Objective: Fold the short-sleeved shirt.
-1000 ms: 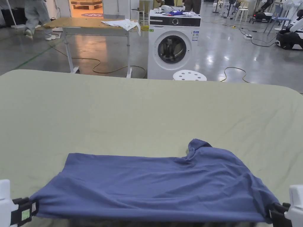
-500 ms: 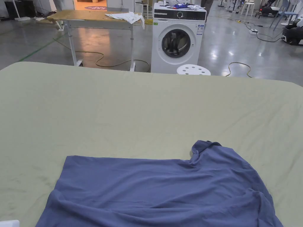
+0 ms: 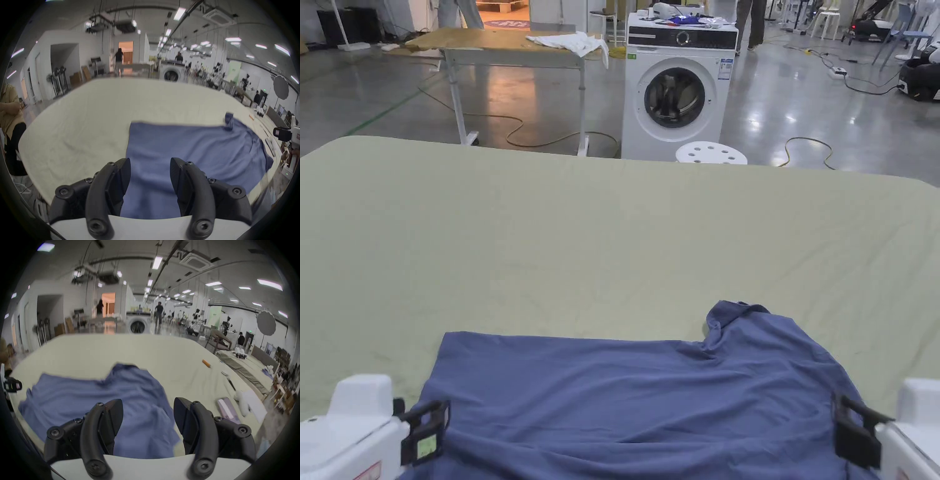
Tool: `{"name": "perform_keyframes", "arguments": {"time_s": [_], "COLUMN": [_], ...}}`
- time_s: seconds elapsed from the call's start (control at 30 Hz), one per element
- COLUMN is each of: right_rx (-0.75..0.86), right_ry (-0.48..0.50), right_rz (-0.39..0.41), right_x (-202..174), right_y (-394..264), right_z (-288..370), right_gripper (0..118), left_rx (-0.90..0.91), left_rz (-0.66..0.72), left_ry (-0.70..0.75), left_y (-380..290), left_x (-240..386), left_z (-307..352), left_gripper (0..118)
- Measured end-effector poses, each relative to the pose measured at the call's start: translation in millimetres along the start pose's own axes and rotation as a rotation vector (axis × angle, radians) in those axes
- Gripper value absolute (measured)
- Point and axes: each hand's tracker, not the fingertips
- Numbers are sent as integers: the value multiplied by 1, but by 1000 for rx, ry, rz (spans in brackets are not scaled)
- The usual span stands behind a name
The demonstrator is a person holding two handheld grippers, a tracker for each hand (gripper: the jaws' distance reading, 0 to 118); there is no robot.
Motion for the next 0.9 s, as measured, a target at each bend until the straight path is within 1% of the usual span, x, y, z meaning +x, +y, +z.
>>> {"name": "perform_keyframes", "arguments": {"time_s": [0.07, 0.13, 0.2, 0.23, 0.27, 0.3, 0.33, 0.37, 0.4, 0.47, 0.6, 0.7, 0.77, 0.8, 0.83, 0.9], "right_rx": [65, 145, 224, 255, 285, 321, 350, 378, 402, 415, 431, 419, 403, 396, 389, 374], "right_ry": [42, 36, 40, 53, 68, 75, 67, 51, 33, 41, 41, 60, 64, 67, 71, 71], "right_rz": [-24, -11, -9, -20, -30, -38, -35, -29, -26, -42, -51, -40, -34, -34, -36, -32], "right_x": [-15, -33, -47, -52, -57, -60, -64, -69, -72, -75, -80, -81, -82, -82, -80, -79], "right_y": [8, 15, 23, 27, 31, 34, 37, 40, 41, 45, 48, 48, 48, 48, 48, 47], "right_z": [-10, -14, -16, -15, -14, -13, -12, -10, -9, -8, -10, -14, -18, -20, -21, -25], "right_gripper": [70, 68, 59, 49, 32, 17, 7, 6, 4, 2, 1, 1, 1, 1, 1, 1], "left_rx": [77, 138, 213, 248, 278, 313, 340, 374, 413, 473, 463, 348, 187, 104, 43, -22], "left_rz": [-12, -24, -35, -40, -48, -59, -66, -76, -85, -99, -106, -98, -97, -82, -67, -40], "left_ry": [-1, 9, 8, 0, 1, 8, 21, 34, 39, 65, 85, 100, 51, 54, 47, 41], "left_y": [12, 25, 33, 38, 42, 46, 47, 50, 51, 52, 55, 60, 66, 67, 66, 69], "left_x": [13, 25, 32, 36, 39, 42, 43, 45, 46, 46, 33, 6, -9, -22, -34, -44], "left_z": [-3, -6, -9, -8, -6, -4, -5, -3, -1, 3, -3, -26, -50, -67, -82, -102], "left_gripper": [51, 51, 41, 34, 24, 18, 13, 3, 0, 0, 0, 0, 0, 0, 0, 0]}}
